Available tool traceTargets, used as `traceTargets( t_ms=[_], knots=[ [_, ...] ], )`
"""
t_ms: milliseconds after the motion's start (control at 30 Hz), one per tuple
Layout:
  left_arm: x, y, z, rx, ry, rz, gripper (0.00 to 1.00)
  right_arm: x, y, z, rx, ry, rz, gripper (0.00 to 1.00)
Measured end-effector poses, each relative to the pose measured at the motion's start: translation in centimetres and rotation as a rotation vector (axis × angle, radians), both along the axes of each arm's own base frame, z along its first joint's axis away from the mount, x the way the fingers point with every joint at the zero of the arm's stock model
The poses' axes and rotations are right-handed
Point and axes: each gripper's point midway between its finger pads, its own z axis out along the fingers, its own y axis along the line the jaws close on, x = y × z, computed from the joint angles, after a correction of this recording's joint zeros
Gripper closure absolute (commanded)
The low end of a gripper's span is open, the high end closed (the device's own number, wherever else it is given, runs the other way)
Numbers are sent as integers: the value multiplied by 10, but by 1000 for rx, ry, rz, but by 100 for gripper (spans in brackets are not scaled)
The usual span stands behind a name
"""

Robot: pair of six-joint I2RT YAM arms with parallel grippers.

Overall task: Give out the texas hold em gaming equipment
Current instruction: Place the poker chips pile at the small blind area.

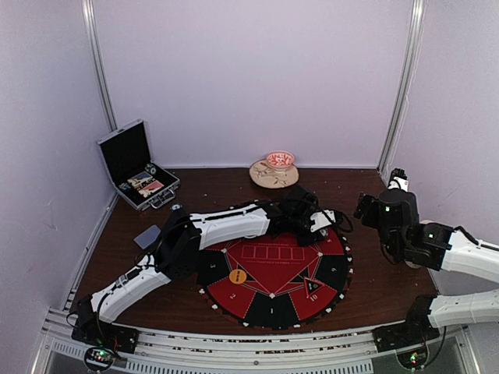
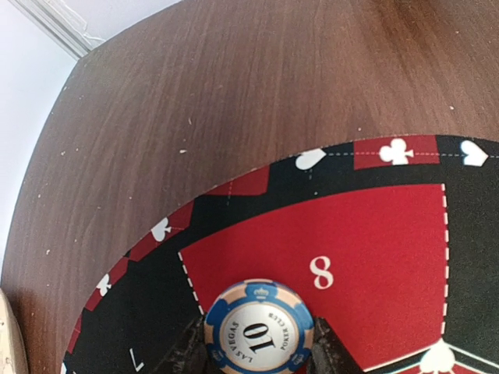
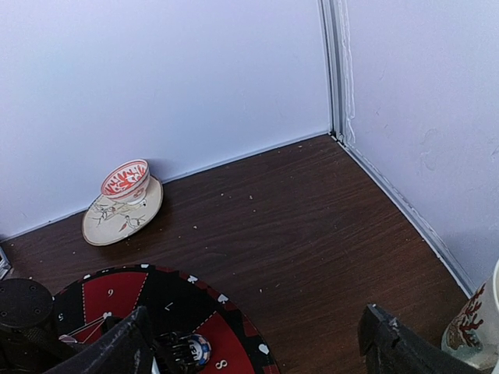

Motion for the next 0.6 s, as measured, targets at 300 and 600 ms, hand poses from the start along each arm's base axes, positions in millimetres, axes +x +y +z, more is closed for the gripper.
traceTargets(
  t_ms=[300, 600],
  knots=[
    [4, 2, 0, 12, -22, 13, 79, 0, 3, -2, 1, 6, 18, 8],
    [6, 3, -1, 18, -33, 17, 66, 0, 4, -2, 0, 7, 22, 8]
  ],
)
